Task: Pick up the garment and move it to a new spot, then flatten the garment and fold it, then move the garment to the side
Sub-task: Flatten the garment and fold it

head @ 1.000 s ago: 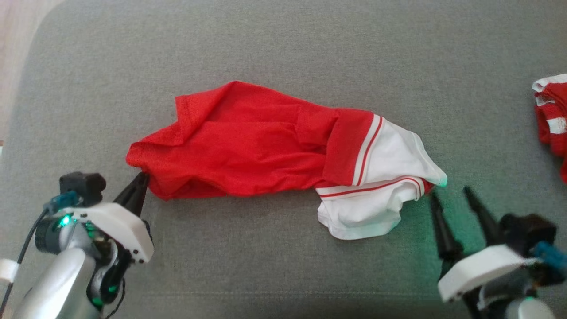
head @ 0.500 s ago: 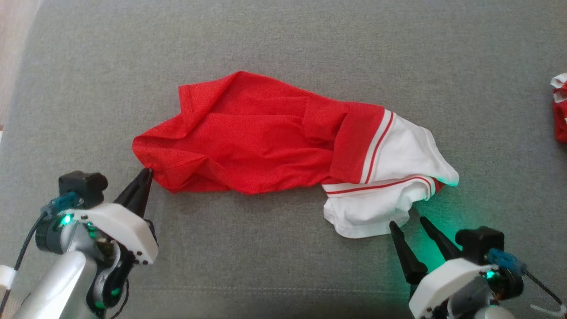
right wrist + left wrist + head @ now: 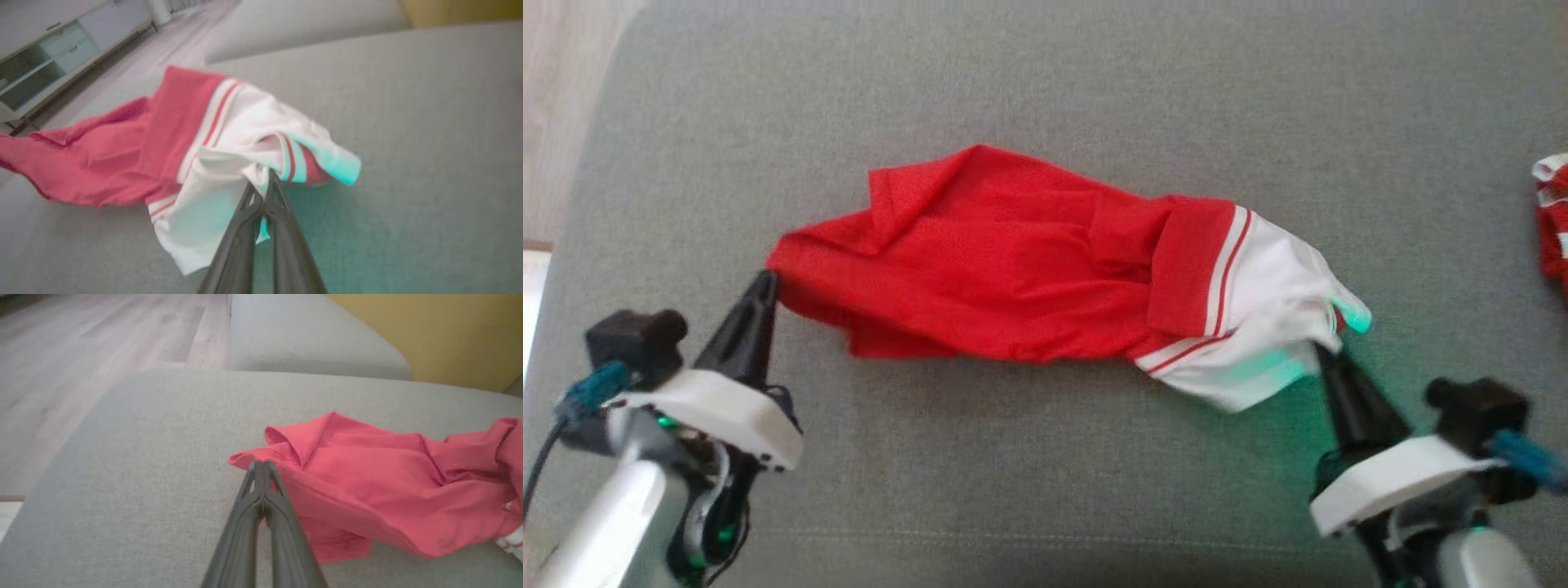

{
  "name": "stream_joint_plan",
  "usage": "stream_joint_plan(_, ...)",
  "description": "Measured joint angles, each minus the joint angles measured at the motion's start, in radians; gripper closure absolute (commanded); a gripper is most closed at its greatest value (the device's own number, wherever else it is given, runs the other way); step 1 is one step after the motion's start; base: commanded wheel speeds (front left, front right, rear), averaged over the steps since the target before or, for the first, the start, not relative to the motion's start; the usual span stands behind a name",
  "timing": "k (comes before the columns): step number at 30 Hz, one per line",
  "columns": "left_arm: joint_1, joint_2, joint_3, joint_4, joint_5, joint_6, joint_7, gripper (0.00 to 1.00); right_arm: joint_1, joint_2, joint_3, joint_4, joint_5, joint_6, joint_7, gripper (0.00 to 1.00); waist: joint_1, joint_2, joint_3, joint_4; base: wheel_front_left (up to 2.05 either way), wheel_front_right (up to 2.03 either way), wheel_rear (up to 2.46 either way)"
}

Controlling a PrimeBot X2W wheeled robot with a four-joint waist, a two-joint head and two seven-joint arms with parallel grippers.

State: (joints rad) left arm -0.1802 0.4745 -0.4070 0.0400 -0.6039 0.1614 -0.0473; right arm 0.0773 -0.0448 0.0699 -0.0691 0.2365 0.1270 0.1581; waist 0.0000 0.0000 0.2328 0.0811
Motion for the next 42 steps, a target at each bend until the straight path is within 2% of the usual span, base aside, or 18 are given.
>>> stream_joint_plan(4, 0.036, 0.039, 0.031, -0.105, 0.027, 0.049, -0.005, 1.00, -0.004, -0.001, -0.058, -0.138, -0.014, 0.000, 0.001, 1.00, 0.0000, 0.0000, -0.037, -0.009, 0.00, 0.00, 0.00)
stream_joint_plan(8, 0.034, 0.066, 0.055, -0.181, 0.050, 0.074, -0.009, 1.00, -0.013, -0.011, -0.108, -0.224, -0.018, 0.000, 0.011, 1.00, 0.0000, 0.0000, -0.066, -0.013, 0.00, 0.00, 0.00)
stream_joint_plan(11, 0.025, 0.088, 0.070, -0.248, 0.070, 0.086, -0.012, 1.00, -0.069, -0.049, -0.155, -0.286, -0.028, 0.000, 0.028, 1.00, 0.0000, 0.0000, -0.097, -0.015, 0.00, 0.00, 0.00)
stream_joint_plan(18, -0.132, 0.123, 0.072, -0.366, 0.123, 0.085, 0.021, 1.00, -0.277, -0.131, -0.230, -0.425, -0.025, 0.000, 0.096, 1.00, 0.0000, 0.0000, -0.168, -0.017, 0.00, 0.00, 0.00)
stream_joint_plan(24, -0.264, 0.126, 0.067, -0.389, 0.137, 0.073, 0.069, 1.00, -0.384, -0.163, -0.252, -0.429, 0.019, 0.000, 0.141, 1.00, -0.0001, 0.0000, -0.201, -0.028, 0.00, 0.00, 0.00)
stream_joint_plan(31, -0.384, 0.074, 0.026, -0.242, 0.099, 0.012, 0.082, 1.00, -0.502, -0.190, -0.222, -0.305, 0.074, 0.000, 0.150, 1.00, 0.0000, 0.0000, -0.179, -0.043, 0.00, 0.00, 0.00)
stream_joint_plan(36, -0.567, 0.002, 0.000, 0.013, 0.080, -0.059, 0.051, 1.00, -0.720, -0.217, -0.139, -0.097, 0.109, 0.000, 0.128, 1.00, 0.0000, 0.0000, -0.139, -0.052, 0.00, 0.00, 0.00)
stream_joint_plan(42, -0.798, -0.091, -0.015, 0.379, 0.082, -0.130, -0.053, 1.00, -1.033, -0.215, -0.010, 0.228, 0.124, 0.000, 0.021, 1.00, 0.0001, 0.0000, -0.104, -0.061, 0.00, 0.00, 0.00)
